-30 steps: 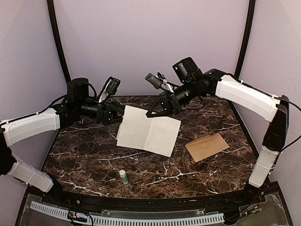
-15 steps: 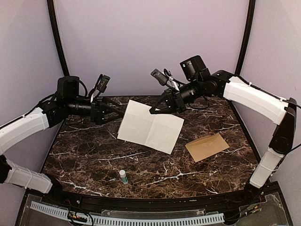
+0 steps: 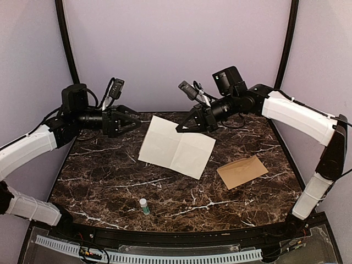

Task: Place the letter into the envelope and seal it
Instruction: Fold the letter.

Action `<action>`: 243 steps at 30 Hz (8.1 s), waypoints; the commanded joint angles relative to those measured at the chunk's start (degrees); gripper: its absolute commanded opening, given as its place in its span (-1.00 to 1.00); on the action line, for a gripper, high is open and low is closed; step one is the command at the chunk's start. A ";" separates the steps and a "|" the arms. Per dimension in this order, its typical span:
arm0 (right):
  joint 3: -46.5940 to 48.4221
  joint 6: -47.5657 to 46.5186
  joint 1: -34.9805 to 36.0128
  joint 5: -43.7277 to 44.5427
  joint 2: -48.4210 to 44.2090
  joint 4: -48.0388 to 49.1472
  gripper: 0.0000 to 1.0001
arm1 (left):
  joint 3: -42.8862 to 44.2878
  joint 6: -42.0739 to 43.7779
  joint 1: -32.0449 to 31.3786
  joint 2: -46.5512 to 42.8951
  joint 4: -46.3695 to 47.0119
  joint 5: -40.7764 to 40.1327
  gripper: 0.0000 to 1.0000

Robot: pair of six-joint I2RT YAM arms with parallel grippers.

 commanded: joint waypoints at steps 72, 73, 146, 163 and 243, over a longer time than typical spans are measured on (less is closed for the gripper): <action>-5.67 -1.84 -2.33 3.50 -2.80 -3.20 -1.00 | 8.84 13.07 -6.44 5.09 -15.69 -6.81 -1.00; -5.76 -1.46 -2.34 3.63 -2.91 -2.65 -1.00 | 8.87 13.02 -6.44 5.07 -15.72 -6.93 -1.00; -19.65 27.68 -5.33 5.84 -2.84 45.72 -1.00 | 7.79 8.29 -7.37 4.77 -8.54 -14.46 0.39; -19.54 19.76 -5.75 -6.01 -6.98 39.15 -1.00 | 14.05 5.89 -4.42 8.21 -11.16 -8.78 0.39; -13.11 13.89 -2.58 -3.49 -1.93 30.34 -0.69 | 11.56 -2.95 -10.48 16.92 2.53 2.14 -1.00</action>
